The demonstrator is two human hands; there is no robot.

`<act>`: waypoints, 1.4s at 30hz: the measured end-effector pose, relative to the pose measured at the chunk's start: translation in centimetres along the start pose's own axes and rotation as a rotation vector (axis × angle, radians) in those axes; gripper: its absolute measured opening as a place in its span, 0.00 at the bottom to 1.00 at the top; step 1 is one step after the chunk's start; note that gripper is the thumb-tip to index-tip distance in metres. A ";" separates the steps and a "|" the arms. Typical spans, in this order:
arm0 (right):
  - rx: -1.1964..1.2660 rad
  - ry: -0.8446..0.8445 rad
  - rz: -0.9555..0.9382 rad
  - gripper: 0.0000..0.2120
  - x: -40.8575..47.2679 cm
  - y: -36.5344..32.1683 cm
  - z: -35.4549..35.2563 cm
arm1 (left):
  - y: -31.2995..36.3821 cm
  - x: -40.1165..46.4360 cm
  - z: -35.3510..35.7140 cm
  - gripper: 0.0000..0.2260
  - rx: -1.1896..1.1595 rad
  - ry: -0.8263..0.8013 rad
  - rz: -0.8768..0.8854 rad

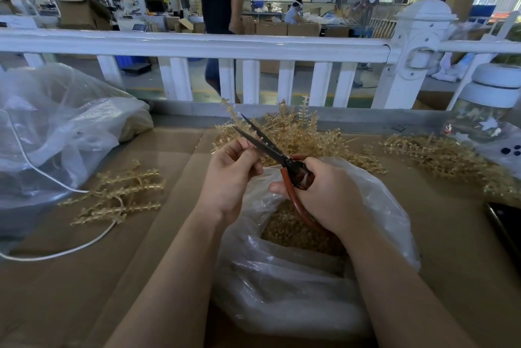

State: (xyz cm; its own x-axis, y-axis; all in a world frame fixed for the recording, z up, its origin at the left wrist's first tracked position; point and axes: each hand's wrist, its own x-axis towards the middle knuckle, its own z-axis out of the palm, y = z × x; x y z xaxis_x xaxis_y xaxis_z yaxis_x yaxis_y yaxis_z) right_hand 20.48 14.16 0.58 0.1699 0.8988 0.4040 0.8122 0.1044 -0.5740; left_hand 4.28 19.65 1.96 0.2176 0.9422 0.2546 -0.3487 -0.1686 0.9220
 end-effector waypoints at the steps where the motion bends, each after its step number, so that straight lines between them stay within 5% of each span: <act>1: 0.002 0.000 0.003 0.33 0.0 0.0 0.0 | 0.0 0.0 0.0 0.07 -0.006 -0.002 -0.002; 21: -0.085 0.093 -0.031 0.35 -0.2 -0.3 -0.3 | 0.3 -0.4 0.2 0.07 0.017 -0.098 -0.007; 29: -0.053 0.067 -0.018 0.39 0.1 -0.1 0.0 | 0.5 -0.4 0.2 0.16 -0.048 -0.117 -0.014; 36: 0.125 0.047 0.064 0.28 0.2 0.1 0.3 | 0.5 -0.3 -0.2 0.15 -0.049 -0.011 -0.088; 40: 0.376 0.071 0.118 0.20 0.5 0.0 0.2 | 0.3 -0.5 0.0 0.03 -0.003 -0.043 -0.148; 42: 0.462 0.066 0.154 0.13 0.7 -0.1 0.2 | 0.2 -0.6 0.1 0.04 0.024 -0.064 -0.172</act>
State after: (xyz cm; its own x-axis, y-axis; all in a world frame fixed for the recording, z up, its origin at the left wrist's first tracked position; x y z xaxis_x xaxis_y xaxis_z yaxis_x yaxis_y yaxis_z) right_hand 20.44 14.87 0.76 0.3155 0.8915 0.3253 0.4452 0.1637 -0.8803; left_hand 4.20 18.99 2.02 0.3302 0.9375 0.1100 -0.2800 -0.0140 0.9599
